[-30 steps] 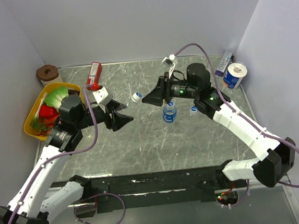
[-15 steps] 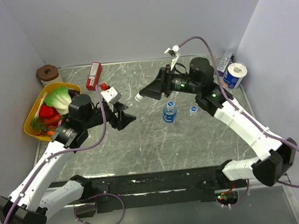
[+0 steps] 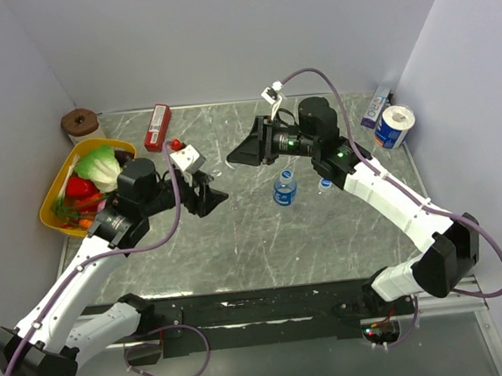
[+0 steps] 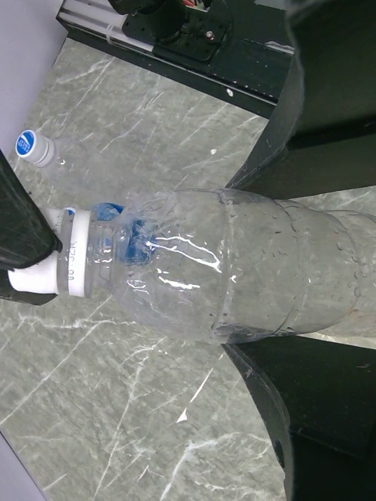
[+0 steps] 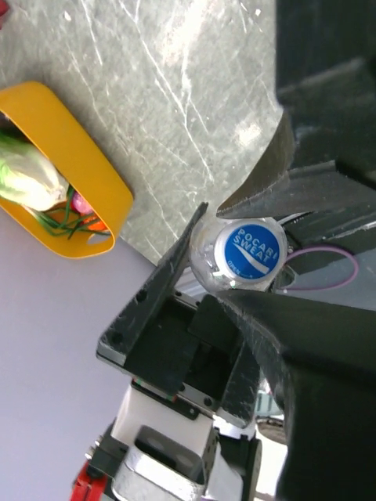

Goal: Unscrew the bottle caps

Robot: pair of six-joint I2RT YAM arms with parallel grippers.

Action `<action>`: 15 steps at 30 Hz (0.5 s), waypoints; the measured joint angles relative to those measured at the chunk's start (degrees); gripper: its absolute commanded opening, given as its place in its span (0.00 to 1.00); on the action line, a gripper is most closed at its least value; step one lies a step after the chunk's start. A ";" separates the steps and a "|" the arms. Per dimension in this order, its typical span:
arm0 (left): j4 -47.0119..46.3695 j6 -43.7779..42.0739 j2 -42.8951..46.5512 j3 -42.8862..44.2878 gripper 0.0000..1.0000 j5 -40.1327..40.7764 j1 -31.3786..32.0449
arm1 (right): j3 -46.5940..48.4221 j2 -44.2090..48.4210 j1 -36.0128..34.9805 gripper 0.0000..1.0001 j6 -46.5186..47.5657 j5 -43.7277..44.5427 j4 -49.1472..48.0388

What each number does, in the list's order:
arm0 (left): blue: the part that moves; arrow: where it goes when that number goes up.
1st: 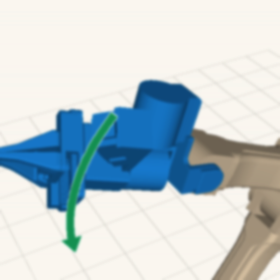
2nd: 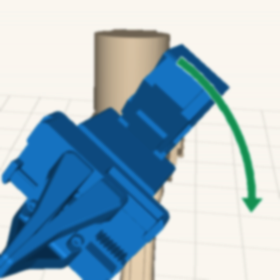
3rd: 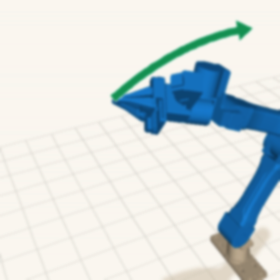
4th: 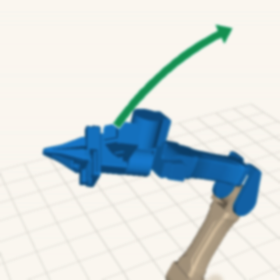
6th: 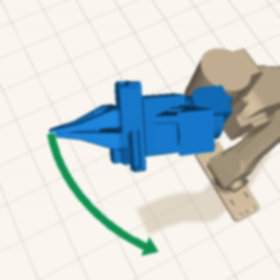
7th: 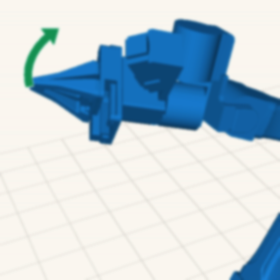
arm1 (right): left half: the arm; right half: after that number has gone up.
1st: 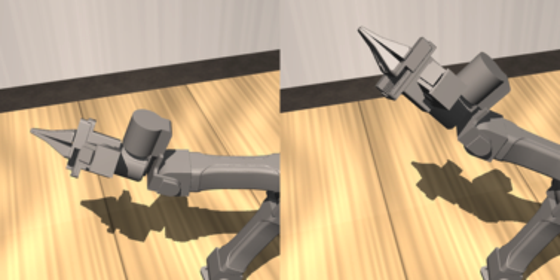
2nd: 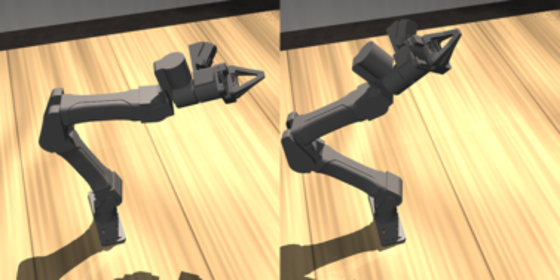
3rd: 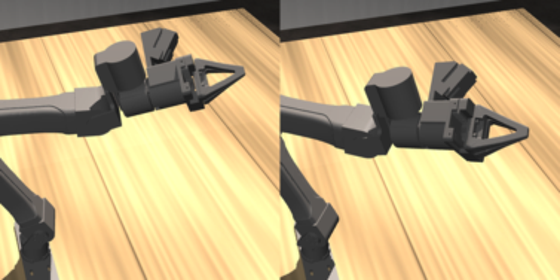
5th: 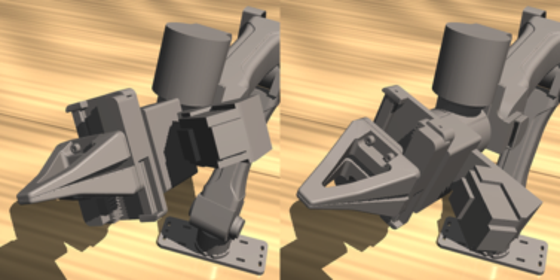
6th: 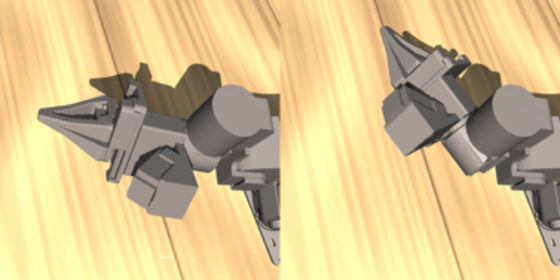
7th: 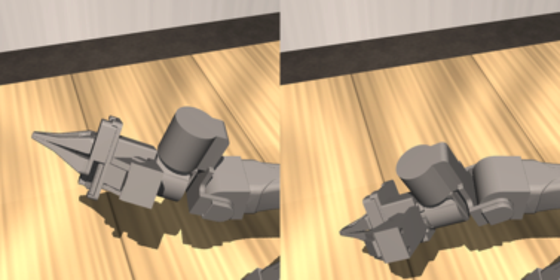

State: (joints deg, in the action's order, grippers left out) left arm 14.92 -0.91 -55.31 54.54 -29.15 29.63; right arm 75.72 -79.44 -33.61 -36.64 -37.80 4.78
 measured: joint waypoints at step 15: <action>-0.07 2.64 0.00 -0.02 0.40 -4.74 -2.25 | -4.13 0.79 0.13 0.24 -0.83 -2.67 -8.02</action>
State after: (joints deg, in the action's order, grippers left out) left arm 14.85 1.74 -55.31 54.52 -33.89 27.38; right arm 71.59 -78.65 -33.47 -37.47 -40.47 -3.25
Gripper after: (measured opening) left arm 0.645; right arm 0.421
